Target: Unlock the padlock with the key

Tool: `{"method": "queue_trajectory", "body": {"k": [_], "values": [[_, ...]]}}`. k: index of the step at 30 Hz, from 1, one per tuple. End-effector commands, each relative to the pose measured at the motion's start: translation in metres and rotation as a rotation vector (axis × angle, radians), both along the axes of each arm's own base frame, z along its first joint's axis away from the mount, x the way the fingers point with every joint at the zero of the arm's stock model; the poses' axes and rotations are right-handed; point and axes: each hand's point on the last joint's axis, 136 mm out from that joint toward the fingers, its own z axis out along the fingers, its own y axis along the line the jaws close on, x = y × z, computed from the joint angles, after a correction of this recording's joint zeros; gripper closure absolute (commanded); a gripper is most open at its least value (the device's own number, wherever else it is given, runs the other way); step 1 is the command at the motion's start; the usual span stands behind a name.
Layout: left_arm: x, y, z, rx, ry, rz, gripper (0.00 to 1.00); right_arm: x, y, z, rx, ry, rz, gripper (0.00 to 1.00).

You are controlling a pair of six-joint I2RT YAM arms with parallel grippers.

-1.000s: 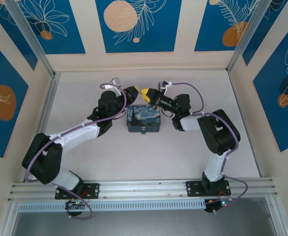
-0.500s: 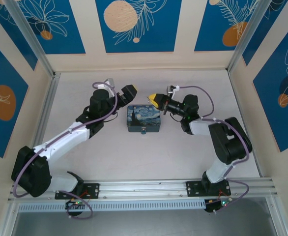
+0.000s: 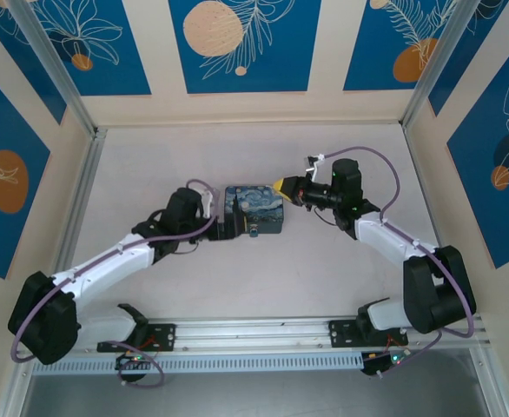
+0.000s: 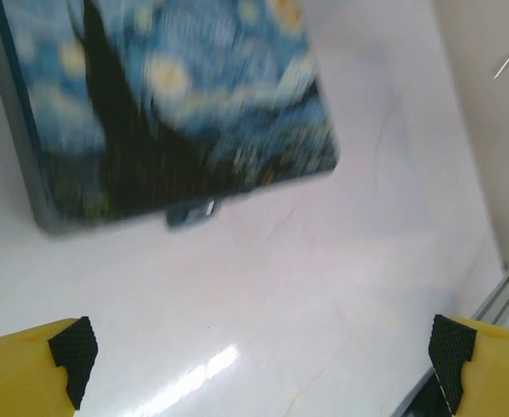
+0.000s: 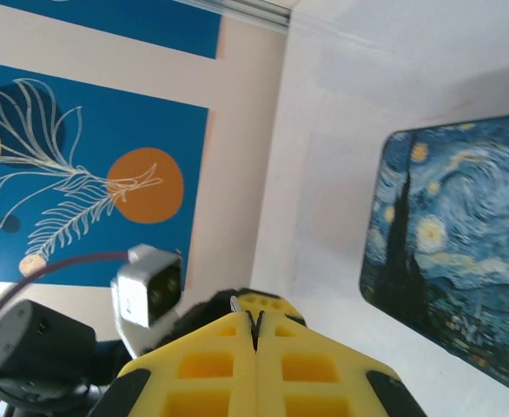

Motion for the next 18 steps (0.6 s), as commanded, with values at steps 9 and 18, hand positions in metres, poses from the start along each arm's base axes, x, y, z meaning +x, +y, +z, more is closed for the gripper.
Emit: {"method": "queue_trajectory", "body": {"k": [9, 18], "values": [[-0.007, -0.038, -0.054, 0.077, -0.076, -0.142, 0.11, 0.002, -0.004, -0.052, -0.031, 0.113, -0.032, 1.00], [0.008, -0.047, -0.077, 0.154, -0.207, -0.118, 0.19, 0.007, 0.001, -0.070, 0.001, 0.161, -0.041, 1.00]]}}
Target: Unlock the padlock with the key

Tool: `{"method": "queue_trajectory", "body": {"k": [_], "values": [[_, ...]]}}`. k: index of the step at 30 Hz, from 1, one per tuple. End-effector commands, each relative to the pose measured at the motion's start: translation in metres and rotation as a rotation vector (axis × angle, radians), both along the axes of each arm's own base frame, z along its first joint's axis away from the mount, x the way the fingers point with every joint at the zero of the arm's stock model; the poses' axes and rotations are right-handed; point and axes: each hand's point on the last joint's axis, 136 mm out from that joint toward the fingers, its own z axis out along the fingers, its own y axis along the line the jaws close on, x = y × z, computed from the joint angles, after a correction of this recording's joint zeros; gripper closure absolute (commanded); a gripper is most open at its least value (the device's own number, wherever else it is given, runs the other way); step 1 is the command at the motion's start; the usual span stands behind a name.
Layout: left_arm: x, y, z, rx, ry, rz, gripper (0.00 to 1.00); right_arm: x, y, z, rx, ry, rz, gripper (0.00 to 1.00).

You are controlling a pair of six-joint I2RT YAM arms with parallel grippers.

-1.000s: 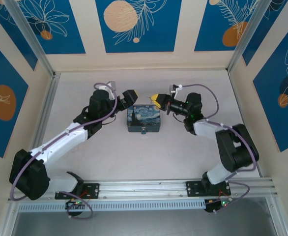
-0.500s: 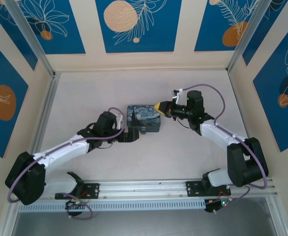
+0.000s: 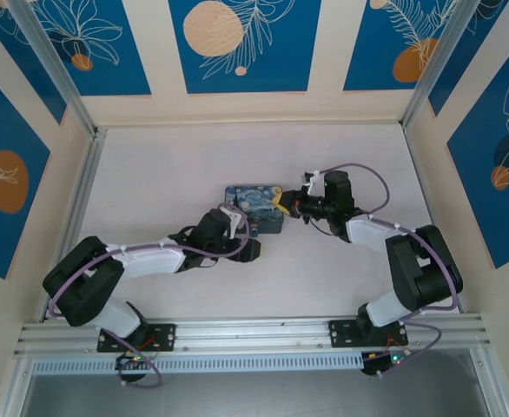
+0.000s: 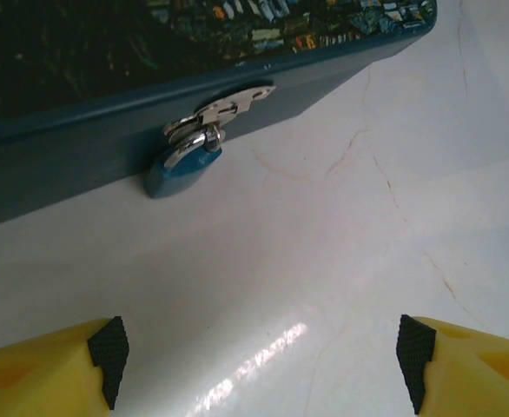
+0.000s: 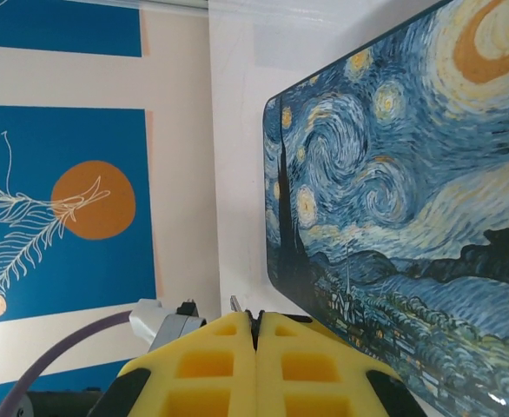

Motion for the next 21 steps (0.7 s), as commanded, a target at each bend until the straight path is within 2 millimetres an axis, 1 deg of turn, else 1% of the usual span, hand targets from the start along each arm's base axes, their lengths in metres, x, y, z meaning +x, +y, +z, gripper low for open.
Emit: {"method": "queue_trajectory", "body": {"k": [1, 6, 12, 21], "values": [[0.015, -0.002, -0.001, 0.020, -0.108, 0.020, 0.20, 0.003, 0.003, -0.001, 0.019, -0.002, -0.004, 1.00], [0.022, -0.002, -0.016, 0.045, -0.122, 0.035, 0.24, 0.006, 0.004, -0.004, 0.018, 0.007, -0.009, 1.00], [0.032, -0.010, -0.025, 0.048, -0.136, 0.040, 0.27, 0.010, 0.006, -0.005, 0.014, 0.018, 0.002, 1.00], [0.046, -0.026, -0.040, 0.041, -0.125, 0.046, 0.30, 0.010, 0.008, -0.017, 0.016, 0.050, 0.029, 1.00]]}}
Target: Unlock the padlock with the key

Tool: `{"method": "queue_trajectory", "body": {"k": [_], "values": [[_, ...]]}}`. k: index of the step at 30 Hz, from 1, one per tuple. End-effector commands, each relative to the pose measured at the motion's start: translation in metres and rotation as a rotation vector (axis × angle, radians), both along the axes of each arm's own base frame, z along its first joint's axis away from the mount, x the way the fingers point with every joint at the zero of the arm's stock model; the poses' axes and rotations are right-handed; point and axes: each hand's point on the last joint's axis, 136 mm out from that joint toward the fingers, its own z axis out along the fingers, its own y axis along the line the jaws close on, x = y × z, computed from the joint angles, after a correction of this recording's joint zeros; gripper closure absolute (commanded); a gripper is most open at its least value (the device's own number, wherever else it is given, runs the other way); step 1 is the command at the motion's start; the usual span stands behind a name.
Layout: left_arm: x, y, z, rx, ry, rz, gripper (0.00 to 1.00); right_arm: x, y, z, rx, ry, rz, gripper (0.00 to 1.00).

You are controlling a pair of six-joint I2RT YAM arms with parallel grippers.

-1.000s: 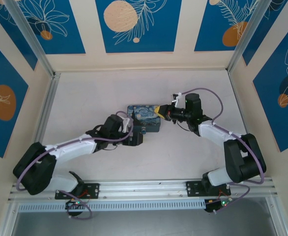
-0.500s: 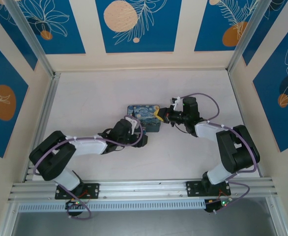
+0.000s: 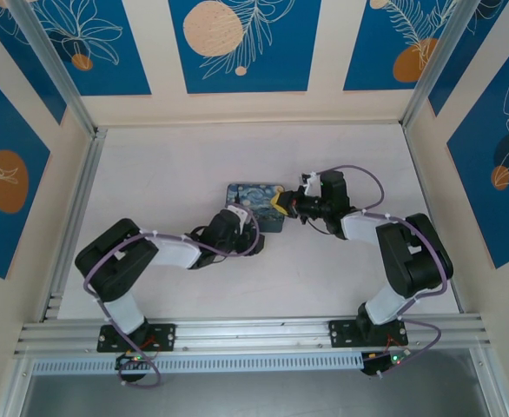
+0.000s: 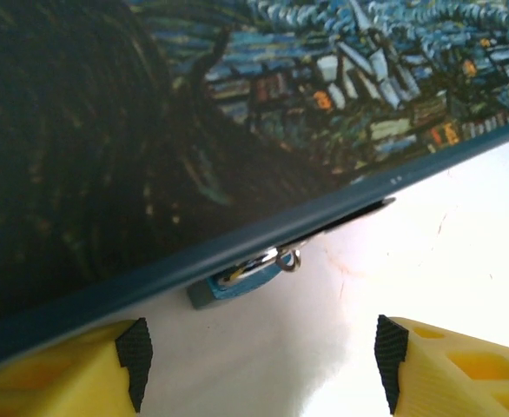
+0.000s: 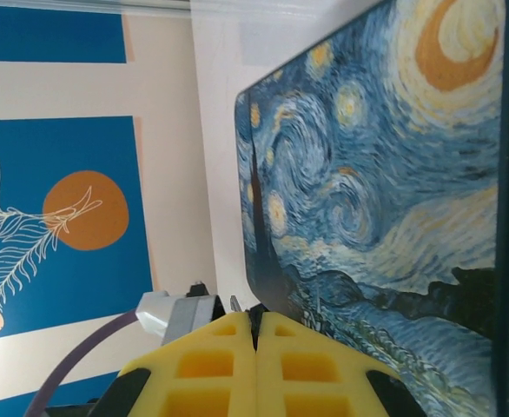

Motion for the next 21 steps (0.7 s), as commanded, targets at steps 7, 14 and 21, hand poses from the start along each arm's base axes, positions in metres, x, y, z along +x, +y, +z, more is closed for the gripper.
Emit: {"method": "queue_trajectory", "body": {"k": [7, 14, 21], "values": [[0.009, -0.036, -0.001, -0.070, 0.012, -0.044, 0.31, 0.002, -0.002, -0.003, 0.012, 0.013, 0.030, 1.00], [0.017, -0.054, 0.011, -0.186, 0.043, -0.023, 0.32, 0.005, -0.009, -0.007, 0.010, 0.023, 0.016, 1.00], [0.019, -0.063, 0.019, -0.318, 0.086, 0.013, 0.32, 0.007, -0.013, -0.010, 0.011, 0.028, 0.010, 1.00]]}}
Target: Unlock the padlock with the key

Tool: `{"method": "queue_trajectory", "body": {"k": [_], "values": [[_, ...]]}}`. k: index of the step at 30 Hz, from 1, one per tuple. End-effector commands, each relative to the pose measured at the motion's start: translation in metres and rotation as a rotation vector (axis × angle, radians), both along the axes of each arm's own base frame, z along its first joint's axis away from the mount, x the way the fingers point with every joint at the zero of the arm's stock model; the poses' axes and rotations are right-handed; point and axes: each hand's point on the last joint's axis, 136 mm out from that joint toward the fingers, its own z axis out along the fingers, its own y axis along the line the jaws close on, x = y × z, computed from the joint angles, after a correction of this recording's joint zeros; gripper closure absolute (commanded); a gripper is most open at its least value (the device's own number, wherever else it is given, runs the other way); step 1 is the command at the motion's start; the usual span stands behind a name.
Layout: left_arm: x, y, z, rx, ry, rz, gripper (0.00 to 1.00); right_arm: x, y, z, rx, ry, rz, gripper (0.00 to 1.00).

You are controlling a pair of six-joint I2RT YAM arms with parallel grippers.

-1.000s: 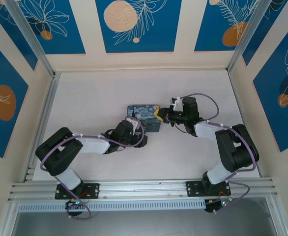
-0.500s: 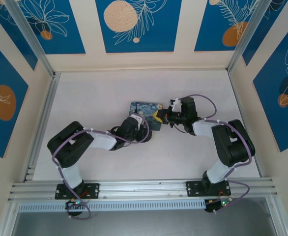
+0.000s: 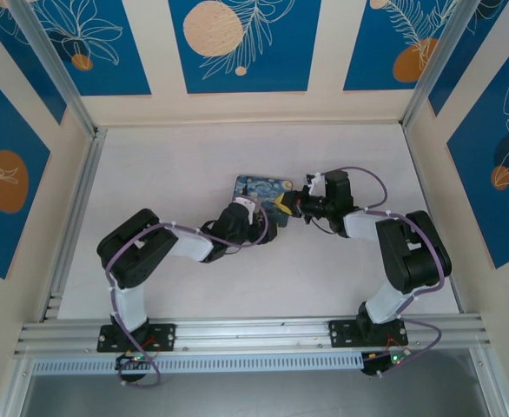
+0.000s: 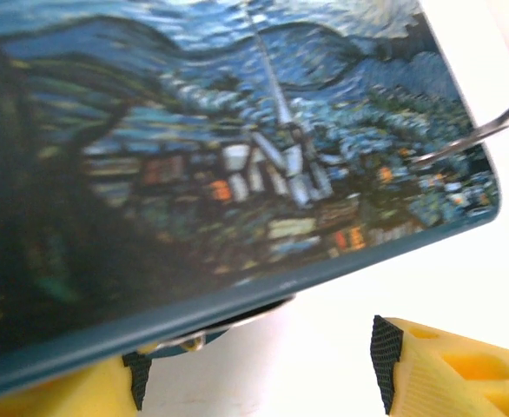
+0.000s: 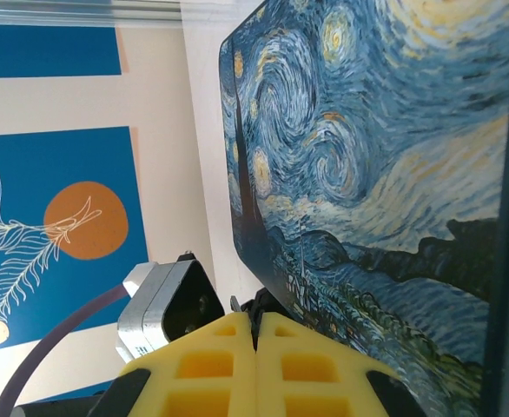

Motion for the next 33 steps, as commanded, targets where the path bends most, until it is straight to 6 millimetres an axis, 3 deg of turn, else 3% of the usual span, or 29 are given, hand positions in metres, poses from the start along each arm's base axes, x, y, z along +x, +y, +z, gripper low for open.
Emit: {"method": "queue_trajectory", "body": {"k": [1, 18, 25, 33], "values": [[-0.007, -0.018, 0.007, -0.125, 0.054, -0.027, 0.32, 0.001, 0.000, -0.003, 0.004, 0.004, 0.026, 1.00], [0.002, -0.003, -0.001, -0.323, 0.149, 0.178, 0.42, 0.004, -0.003, -0.008, 0.019, 0.015, 0.023, 1.00], [-0.003, -0.005, 0.012, -0.352, 0.140, 0.170, 0.44, 0.005, -0.003, -0.007, 0.022, 0.018, 0.022, 1.00], [-0.008, -0.011, 0.011, -0.354, 0.141, 0.161, 0.49, 0.005, -0.004, -0.008, 0.022, 0.020, 0.022, 1.00]]}}
